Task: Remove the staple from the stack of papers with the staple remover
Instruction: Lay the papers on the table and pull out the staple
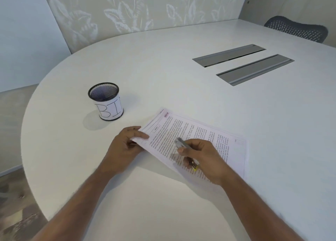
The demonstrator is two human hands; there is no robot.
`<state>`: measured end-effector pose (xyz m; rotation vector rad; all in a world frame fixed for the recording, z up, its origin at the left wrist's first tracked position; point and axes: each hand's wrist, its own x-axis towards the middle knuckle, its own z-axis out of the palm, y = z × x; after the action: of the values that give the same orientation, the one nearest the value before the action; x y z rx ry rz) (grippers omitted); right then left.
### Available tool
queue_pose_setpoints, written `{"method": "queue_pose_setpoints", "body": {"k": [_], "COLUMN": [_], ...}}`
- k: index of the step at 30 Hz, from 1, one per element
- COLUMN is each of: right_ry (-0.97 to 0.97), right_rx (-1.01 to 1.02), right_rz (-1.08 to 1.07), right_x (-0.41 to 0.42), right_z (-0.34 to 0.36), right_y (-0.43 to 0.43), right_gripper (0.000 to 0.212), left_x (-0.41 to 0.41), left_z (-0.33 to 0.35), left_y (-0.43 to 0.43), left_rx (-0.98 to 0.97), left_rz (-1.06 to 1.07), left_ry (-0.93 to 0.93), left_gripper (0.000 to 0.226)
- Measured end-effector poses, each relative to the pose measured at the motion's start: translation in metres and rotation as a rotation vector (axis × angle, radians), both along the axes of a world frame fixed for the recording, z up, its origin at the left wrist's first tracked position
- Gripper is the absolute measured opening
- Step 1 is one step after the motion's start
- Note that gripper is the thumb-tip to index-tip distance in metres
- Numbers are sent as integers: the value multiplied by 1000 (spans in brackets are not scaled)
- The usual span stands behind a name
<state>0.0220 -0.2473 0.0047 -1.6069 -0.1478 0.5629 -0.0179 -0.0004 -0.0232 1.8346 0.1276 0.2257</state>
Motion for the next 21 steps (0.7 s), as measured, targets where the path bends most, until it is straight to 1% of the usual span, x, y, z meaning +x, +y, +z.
{"method": "queue_pose_setpoints", "body": {"k": [2, 4, 5, 6, 9, 11, 12, 15, 17, 20, 21], "right_ry": [64, 96, 106, 115, 145, 144, 139, 86, 2, -281, -368], "right_rx": [65, 76, 72, 67, 53, 42, 33, -17, -75, -266, -297], "right_rz": [-45, -88, -103, -114, -148, -150, -143, -112, -72, 29, 58], "right_x": [2, 1, 0, -1, -5, -7, -8, -12, -14, -14, -14], "right_z": [-2, -5, -6, -7, -9, -11, -11, -12, -10, -9, -9], "right_y": [2, 4, 5, 6, 8, 10, 11, 15, 19, 28, 32], "right_gripper": [4, 5, 7, 7, 4, 6, 7, 7, 8, 10, 11], "left_x": [-3, -10, -14, -19, -30, -33, -34, -33, -33, -33, -34], "left_z": [-6, -9, -10, -10, -12, -14, -14, -11, -10, -9, -8], "left_y": [-8, -16, -18, -21, -23, -21, -19, -14, -13, -13, -13], "left_rx": [-232, -486, -566, -601, -564, -513, -490, -407, -395, -395, -393], "left_rz": [116, 230, 243, 232, 214, 226, 243, 298, 315, 312, 315], "left_ry": [43, 107, 117, 117, 158, 191, 195, 204, 211, 225, 223], "left_gripper": [39, 41, 33, 28, 33, 43, 42, 31, 29, 26, 25]}}
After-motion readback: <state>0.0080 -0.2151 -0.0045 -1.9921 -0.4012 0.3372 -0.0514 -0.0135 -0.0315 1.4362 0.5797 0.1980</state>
